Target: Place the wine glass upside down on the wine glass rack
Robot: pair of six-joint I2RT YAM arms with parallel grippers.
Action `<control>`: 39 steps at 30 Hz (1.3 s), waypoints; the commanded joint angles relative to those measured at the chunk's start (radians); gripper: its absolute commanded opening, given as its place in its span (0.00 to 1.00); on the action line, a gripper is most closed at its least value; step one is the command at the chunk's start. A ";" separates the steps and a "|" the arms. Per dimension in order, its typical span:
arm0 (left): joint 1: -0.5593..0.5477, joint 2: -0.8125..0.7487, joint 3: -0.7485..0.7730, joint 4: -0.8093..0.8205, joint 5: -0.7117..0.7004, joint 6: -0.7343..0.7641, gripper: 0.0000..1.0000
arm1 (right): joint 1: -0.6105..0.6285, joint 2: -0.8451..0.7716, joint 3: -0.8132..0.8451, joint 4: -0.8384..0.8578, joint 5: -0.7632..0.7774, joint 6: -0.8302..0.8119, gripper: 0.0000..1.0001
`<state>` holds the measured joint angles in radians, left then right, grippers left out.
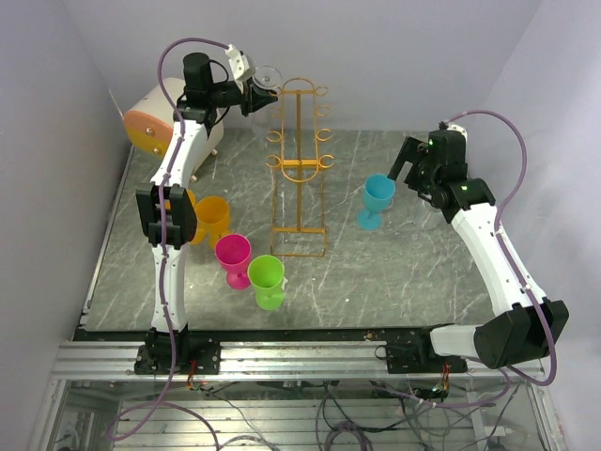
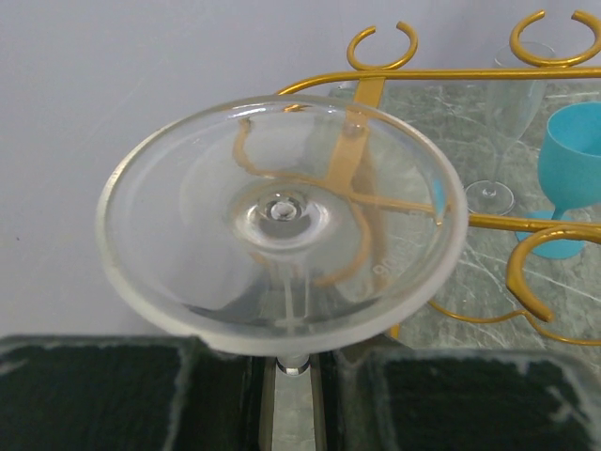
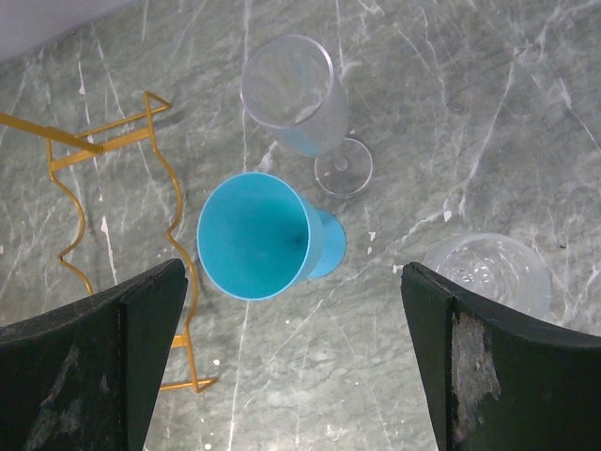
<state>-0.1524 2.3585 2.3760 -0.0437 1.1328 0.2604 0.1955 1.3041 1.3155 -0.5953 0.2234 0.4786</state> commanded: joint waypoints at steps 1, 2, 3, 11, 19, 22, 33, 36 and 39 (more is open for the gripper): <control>-0.007 -0.016 0.032 0.046 0.029 -0.005 0.07 | -0.008 -0.010 -0.011 0.017 -0.010 -0.007 0.98; -0.008 -0.015 0.030 0.042 0.027 0.000 0.07 | -0.008 -0.011 -0.012 0.018 -0.010 -0.007 0.98; -0.009 -0.015 0.029 0.036 0.025 0.006 0.07 | -0.008 -0.011 -0.012 0.019 -0.013 -0.008 0.98; -0.012 -0.003 0.039 -0.004 0.009 0.056 0.07 | -0.007 -0.014 -0.028 0.032 -0.025 -0.002 0.98; -0.015 0.005 0.028 -0.029 0.003 0.095 0.07 | -0.007 -0.011 -0.038 0.043 -0.036 0.002 0.97; -0.016 0.007 0.026 -0.030 0.001 0.102 0.07 | -0.008 -0.009 -0.040 0.045 -0.036 0.001 0.97; -0.019 0.048 0.062 -0.015 -0.022 0.093 0.07 | -0.008 -0.002 -0.058 0.060 -0.046 0.003 0.97; -0.019 0.059 0.068 -0.008 -0.030 0.094 0.07 | -0.007 0.000 -0.062 0.064 -0.050 0.002 0.97; -0.024 0.061 0.063 -0.009 -0.019 0.096 0.07 | -0.008 0.002 -0.063 0.066 -0.049 0.000 0.97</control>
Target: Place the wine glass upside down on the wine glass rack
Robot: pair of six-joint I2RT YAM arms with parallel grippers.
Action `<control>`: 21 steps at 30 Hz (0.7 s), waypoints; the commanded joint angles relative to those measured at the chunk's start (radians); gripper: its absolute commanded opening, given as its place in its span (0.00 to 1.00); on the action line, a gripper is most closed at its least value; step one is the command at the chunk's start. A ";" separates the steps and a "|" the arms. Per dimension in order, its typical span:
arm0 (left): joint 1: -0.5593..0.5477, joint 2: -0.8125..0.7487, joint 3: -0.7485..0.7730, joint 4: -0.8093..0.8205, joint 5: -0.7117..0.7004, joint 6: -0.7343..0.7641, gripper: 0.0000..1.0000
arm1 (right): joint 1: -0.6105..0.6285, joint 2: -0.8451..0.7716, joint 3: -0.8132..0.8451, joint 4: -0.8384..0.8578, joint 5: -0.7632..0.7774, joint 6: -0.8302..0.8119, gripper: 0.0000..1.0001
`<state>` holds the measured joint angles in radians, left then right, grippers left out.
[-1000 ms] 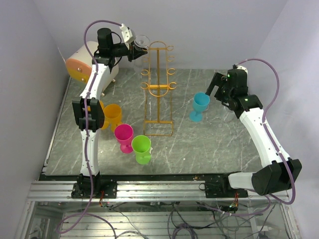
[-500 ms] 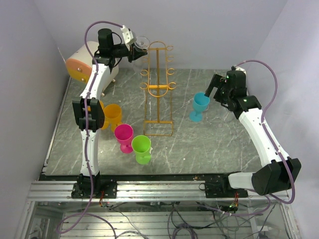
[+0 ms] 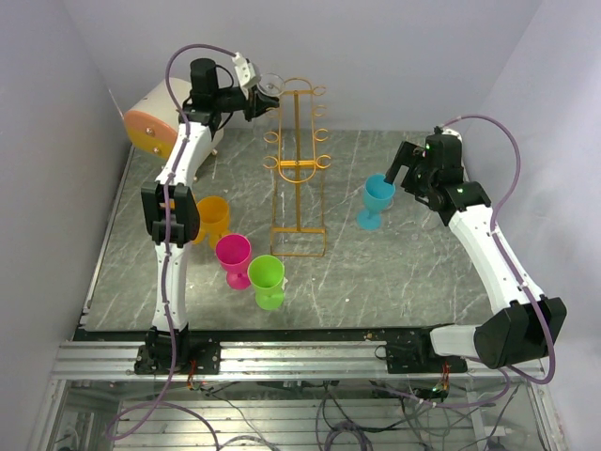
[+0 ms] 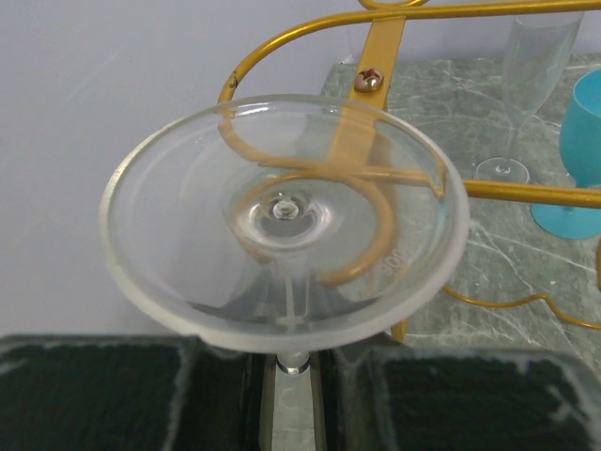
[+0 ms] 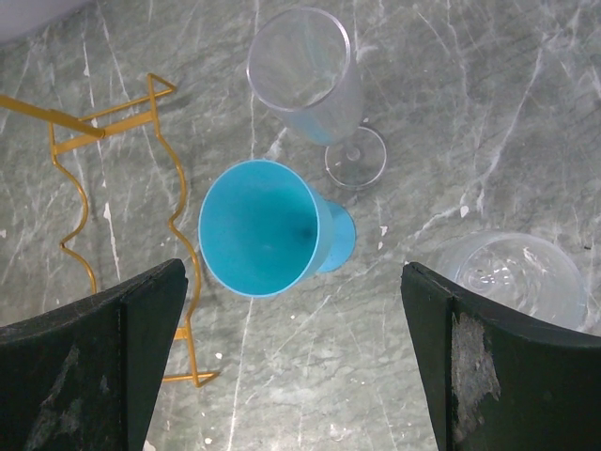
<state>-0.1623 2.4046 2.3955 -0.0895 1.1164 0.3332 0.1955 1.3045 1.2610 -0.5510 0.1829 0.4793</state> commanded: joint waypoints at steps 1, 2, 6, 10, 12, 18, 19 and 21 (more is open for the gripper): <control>-0.015 0.012 0.036 0.037 0.000 0.027 0.07 | -0.008 0.003 -0.008 0.022 -0.007 -0.001 0.97; -0.018 0.007 0.026 0.037 0.003 0.034 0.07 | -0.008 0.004 -0.007 0.023 -0.007 -0.002 0.97; -0.025 -0.010 -0.012 0.033 0.002 0.058 0.07 | -0.008 0.006 -0.011 0.026 -0.010 -0.001 0.97; -0.026 -0.020 -0.038 0.041 -0.007 0.059 0.07 | -0.007 0.004 -0.019 0.031 -0.013 -0.002 0.97; -0.026 -0.032 -0.064 0.047 -0.020 0.072 0.07 | -0.007 0.007 -0.025 0.032 -0.008 -0.002 0.98; -0.026 -0.061 -0.120 0.026 -0.050 0.126 0.07 | -0.008 0.068 0.027 -0.043 0.095 0.047 1.00; -0.026 -0.061 -0.125 0.025 -0.051 0.128 0.07 | -0.007 0.081 0.057 -0.064 0.119 0.057 1.00; -0.028 -0.065 -0.135 0.033 -0.058 0.123 0.10 | -0.008 0.097 0.086 -0.084 0.132 0.066 1.00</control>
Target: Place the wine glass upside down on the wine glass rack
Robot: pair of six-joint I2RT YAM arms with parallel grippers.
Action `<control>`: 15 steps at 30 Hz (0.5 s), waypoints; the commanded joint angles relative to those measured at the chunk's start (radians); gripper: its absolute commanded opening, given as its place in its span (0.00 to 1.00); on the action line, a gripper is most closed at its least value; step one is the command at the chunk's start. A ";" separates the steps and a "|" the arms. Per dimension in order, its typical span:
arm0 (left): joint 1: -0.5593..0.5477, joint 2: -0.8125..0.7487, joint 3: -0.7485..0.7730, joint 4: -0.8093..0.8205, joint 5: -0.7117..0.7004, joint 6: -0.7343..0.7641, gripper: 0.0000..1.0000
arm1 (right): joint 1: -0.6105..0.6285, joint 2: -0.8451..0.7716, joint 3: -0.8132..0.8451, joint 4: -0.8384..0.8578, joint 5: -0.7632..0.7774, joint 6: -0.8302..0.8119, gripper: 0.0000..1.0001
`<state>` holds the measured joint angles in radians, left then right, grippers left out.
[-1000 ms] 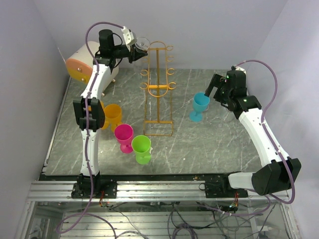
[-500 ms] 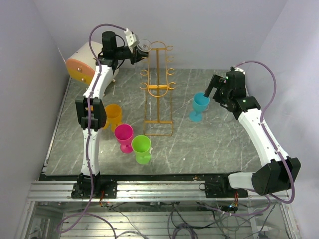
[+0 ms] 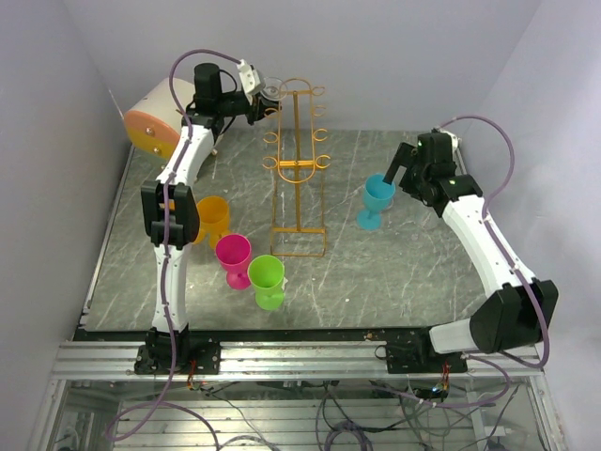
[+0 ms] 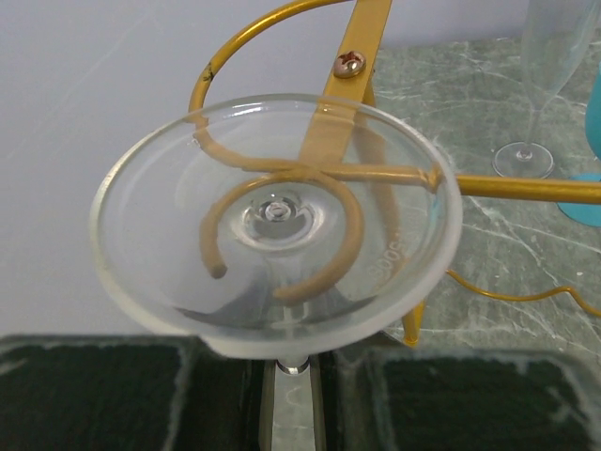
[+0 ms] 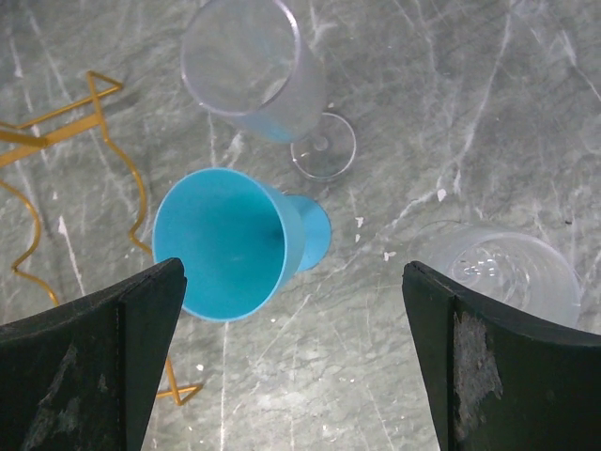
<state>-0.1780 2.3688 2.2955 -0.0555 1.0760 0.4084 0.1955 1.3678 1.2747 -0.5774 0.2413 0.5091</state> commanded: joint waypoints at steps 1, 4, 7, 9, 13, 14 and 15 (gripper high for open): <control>-0.012 -0.031 -0.042 0.003 -0.021 0.044 0.14 | -0.008 0.035 0.077 -0.056 0.071 0.038 1.00; -0.012 -0.037 -0.053 0.003 -0.027 0.049 0.24 | -0.008 0.019 0.071 -0.029 0.052 0.030 1.00; -0.013 -0.043 -0.060 0.010 -0.034 0.046 0.30 | -0.008 0.021 0.068 -0.031 0.040 0.026 1.00; -0.014 -0.045 -0.062 0.011 -0.039 0.044 0.34 | -0.007 0.024 0.064 -0.037 0.040 0.024 1.00; -0.014 -0.056 -0.068 0.005 -0.040 0.050 0.41 | -0.008 0.028 0.059 -0.051 0.064 0.029 1.00; -0.014 -0.060 -0.073 0.004 -0.041 0.053 0.43 | -0.008 0.029 0.062 -0.054 0.066 0.030 1.00; -0.014 -0.065 -0.077 0.002 -0.043 0.059 0.44 | -0.008 0.031 0.068 -0.057 0.068 0.029 1.00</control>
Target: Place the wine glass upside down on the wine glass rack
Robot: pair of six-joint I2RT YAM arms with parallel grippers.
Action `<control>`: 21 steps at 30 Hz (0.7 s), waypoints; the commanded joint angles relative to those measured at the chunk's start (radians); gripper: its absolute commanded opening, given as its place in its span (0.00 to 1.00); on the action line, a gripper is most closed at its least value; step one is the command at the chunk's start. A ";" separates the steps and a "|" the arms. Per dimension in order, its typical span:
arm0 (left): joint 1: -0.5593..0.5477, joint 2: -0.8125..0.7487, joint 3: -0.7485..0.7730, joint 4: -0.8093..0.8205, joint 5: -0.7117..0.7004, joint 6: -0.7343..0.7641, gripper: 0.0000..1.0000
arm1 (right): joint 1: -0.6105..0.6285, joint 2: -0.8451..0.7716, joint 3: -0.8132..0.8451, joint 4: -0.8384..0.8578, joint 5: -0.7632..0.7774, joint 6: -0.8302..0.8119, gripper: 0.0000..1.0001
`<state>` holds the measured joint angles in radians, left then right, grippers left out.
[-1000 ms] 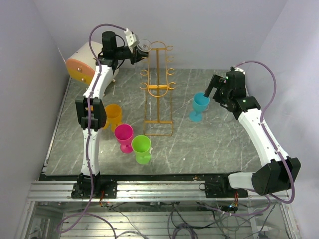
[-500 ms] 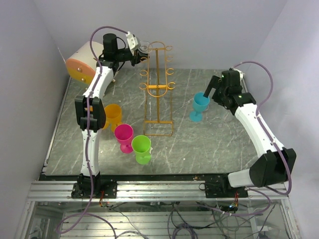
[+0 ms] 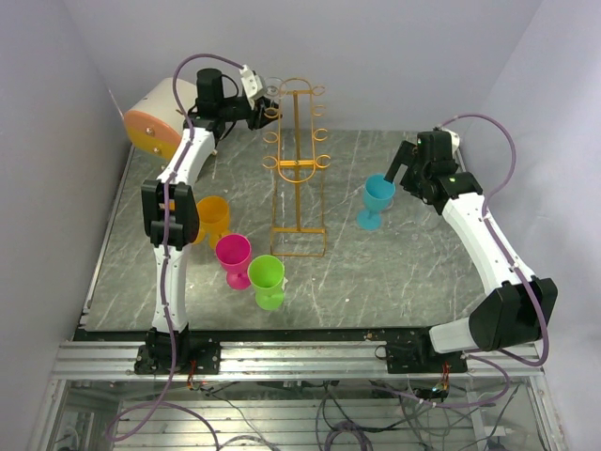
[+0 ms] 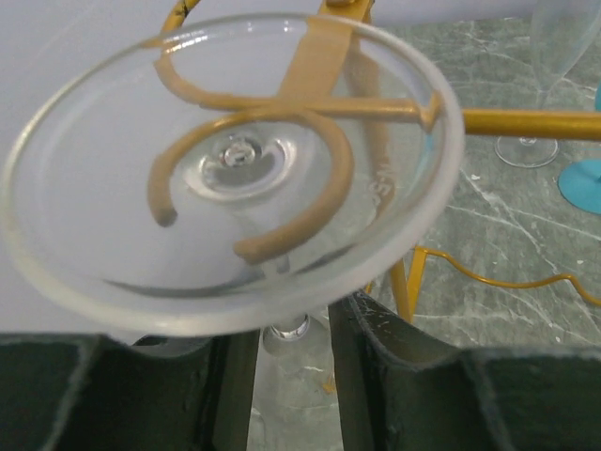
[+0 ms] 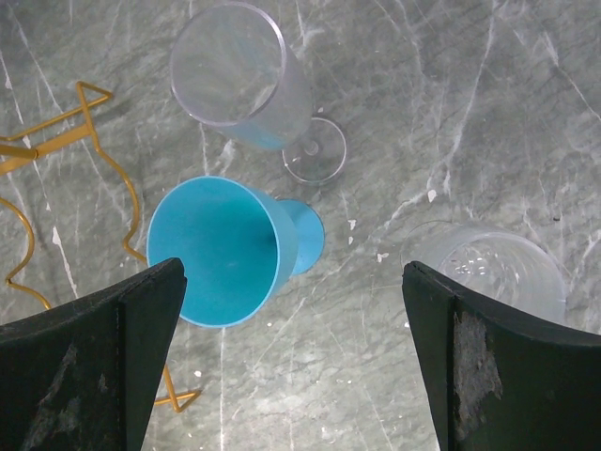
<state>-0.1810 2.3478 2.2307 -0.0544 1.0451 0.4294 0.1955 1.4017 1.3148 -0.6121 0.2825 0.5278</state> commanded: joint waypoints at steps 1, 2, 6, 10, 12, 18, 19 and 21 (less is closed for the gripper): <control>-0.011 -0.049 -0.016 -0.003 -0.014 0.045 0.45 | -0.008 -0.003 0.033 -0.026 0.029 0.011 1.00; -0.011 -0.052 -0.017 -0.007 -0.015 0.050 0.46 | -0.008 -0.001 0.039 -0.030 0.034 0.011 1.00; -0.011 -0.067 -0.024 -0.032 -0.023 0.072 0.51 | -0.007 0.012 0.080 -0.069 0.093 0.012 1.00; -0.011 -0.095 -0.055 -0.036 -0.028 0.088 0.63 | -0.010 0.026 0.118 -0.074 0.119 -0.009 1.00; -0.011 -0.107 -0.060 -0.054 -0.024 0.100 0.73 | -0.015 0.051 0.158 -0.088 0.114 -0.015 1.00; -0.009 -0.147 -0.097 -0.049 -0.052 0.111 0.76 | -0.032 0.125 0.250 -0.095 0.090 -0.024 1.00; -0.009 -0.150 -0.098 -0.051 -0.057 0.113 0.75 | -0.035 0.132 0.257 -0.088 0.084 -0.029 0.99; -0.009 -0.158 -0.103 -0.057 -0.066 0.114 0.75 | -0.044 0.156 0.274 -0.085 0.072 -0.034 0.98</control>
<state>-0.1814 2.2486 2.1376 -0.1112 1.0019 0.5125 0.1703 1.5238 1.5436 -0.6880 0.3656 0.5121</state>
